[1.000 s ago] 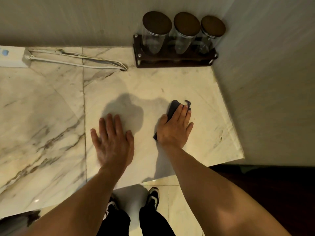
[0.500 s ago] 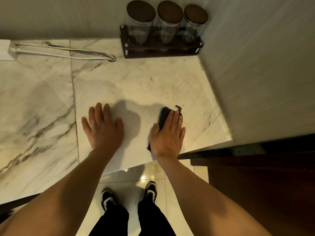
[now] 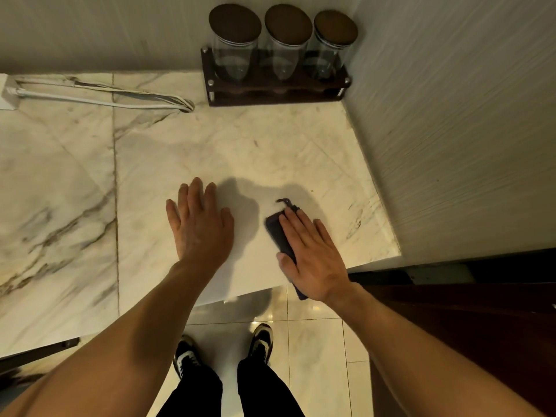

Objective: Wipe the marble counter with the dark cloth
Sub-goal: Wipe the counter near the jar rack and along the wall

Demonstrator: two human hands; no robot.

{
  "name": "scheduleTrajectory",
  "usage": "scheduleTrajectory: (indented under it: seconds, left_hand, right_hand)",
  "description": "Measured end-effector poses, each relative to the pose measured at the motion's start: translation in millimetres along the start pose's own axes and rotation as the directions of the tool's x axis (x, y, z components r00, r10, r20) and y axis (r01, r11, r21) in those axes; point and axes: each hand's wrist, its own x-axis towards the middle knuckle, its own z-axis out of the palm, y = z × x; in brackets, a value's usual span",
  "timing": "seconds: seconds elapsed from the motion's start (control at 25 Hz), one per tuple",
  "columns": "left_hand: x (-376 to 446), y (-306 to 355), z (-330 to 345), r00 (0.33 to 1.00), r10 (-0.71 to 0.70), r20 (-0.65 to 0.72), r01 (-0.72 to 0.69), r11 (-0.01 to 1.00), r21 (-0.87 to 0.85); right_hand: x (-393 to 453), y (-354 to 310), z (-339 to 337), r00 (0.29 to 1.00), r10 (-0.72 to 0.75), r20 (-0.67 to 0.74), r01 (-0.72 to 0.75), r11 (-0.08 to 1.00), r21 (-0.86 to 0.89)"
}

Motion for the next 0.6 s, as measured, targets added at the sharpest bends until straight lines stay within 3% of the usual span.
scheduleTrajectory:
  seconds: [0.32, 0.6]
  left_hand:
    - [11.0, 29.2, 16.7, 1.000, 0.003, 0.018, -0.003, 1.000, -0.002]
    - [6.6, 33.4, 25.3, 0.999, -0.010, 0.034, 0.007, 0.996, 0.089]
  right_hand:
    - [16.6, 48.0, -13.4, 0.932, -0.323, 0.165, 0.340, 0.936, -0.090]
    - [54.0, 73.1, -20.5, 0.893, -0.399, 0.208, 0.426, 0.898, -0.105]
